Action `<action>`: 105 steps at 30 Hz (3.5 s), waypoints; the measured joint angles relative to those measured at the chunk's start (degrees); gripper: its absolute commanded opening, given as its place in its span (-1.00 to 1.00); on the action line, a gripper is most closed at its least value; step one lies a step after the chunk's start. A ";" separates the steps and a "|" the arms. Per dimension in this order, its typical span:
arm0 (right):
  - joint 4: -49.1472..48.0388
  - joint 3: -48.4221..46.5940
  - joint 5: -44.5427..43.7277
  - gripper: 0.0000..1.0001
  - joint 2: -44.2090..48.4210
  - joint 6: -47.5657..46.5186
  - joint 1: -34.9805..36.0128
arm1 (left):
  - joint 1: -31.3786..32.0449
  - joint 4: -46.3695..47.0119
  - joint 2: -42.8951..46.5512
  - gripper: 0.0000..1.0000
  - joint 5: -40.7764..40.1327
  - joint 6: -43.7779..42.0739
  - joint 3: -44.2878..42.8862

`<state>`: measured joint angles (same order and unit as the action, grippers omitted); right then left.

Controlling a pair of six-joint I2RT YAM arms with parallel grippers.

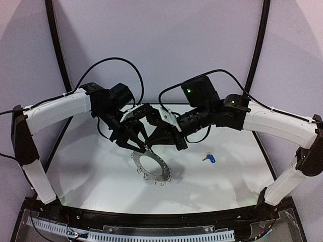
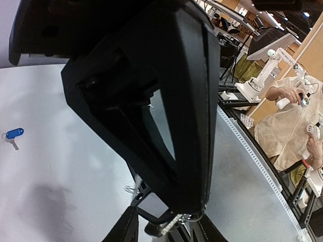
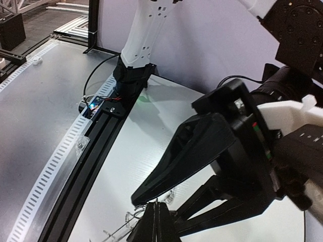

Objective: Put the keys on the keyring

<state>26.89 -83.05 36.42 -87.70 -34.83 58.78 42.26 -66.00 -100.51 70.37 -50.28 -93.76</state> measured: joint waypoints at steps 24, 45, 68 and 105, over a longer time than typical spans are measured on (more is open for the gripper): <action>-2.38 1.77 -8.59 -1.00 3.48 1.05 -0.35 | 0.39 0.00 -1.55 -0.98 -2.45 4.92 -0.07; -3.82 9.49 -25.05 -1.00 10.03 -5.68 1.77 | 0.83 28.26 3.08 -0.98 -4.68 35.19 11.23; -8.09 11.43 -36.11 -1.00 11.41 -5.16 3.89 | 0.00 45.68 7.32 -0.90 -7.65 54.42 18.23; -9.62 10.12 -35.30 -1.00 8.46 -9.62 3.13 | -0.92 64.39 9.16 -0.98 -5.70 87.32 24.57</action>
<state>17.28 -72.93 1.13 -79.24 -44.45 61.91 41.34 -1.61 -91.35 64.66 37.04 -69.19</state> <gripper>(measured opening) 0.012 0.009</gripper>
